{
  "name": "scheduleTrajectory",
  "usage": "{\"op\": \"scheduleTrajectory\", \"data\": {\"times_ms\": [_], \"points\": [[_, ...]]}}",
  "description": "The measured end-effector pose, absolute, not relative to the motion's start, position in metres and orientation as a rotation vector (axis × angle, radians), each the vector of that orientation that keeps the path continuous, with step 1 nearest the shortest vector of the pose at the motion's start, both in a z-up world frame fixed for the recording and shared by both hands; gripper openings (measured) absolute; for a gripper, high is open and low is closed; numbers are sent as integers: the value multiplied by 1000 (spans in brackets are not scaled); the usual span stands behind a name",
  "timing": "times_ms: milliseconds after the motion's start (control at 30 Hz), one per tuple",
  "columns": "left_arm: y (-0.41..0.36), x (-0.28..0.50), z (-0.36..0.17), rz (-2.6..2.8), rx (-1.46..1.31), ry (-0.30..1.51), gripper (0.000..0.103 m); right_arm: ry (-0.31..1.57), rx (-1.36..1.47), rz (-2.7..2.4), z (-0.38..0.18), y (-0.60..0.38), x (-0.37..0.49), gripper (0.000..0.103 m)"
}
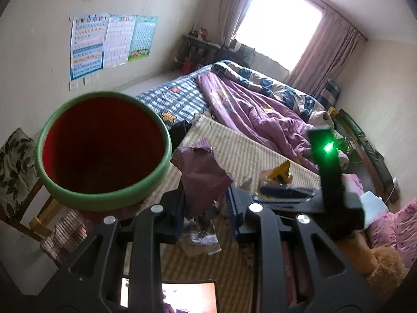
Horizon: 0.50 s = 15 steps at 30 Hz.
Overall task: Collect trash
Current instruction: 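Grasp pink plastic wrapper with left tool while right tool grasps crumpled brown paper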
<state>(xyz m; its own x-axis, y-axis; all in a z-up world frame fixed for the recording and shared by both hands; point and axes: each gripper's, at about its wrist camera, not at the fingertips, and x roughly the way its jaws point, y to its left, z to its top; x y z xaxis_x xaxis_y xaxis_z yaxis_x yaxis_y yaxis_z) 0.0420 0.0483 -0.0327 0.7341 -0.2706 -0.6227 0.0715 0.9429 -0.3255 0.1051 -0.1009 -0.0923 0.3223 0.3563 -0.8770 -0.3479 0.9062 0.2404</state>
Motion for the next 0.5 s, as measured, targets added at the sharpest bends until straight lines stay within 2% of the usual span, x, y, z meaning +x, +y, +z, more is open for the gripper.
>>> {"op": "scheduleTrajectory", "data": {"times_ms": [133, 200, 267, 367, 500], "points": [[57, 40, -36, -174, -289, 723, 26, 1204, -29, 474, -103, -94, 106, 76], [61, 38, -40, -171, -294, 730, 26, 1216, -49, 473, -108, -91, 107, 69], [66, 40, -43, -174, -294, 737, 26, 1223, -63, 457, -112, -90, 106, 47], [75, 43, -42, -183, -286, 735, 26, 1203, -20, 443, -109, -94, 106, 41], [94, 52, -42, -198, -293, 729, 26, 1146, 24, 414, -87, -99, 105, 39]]}}
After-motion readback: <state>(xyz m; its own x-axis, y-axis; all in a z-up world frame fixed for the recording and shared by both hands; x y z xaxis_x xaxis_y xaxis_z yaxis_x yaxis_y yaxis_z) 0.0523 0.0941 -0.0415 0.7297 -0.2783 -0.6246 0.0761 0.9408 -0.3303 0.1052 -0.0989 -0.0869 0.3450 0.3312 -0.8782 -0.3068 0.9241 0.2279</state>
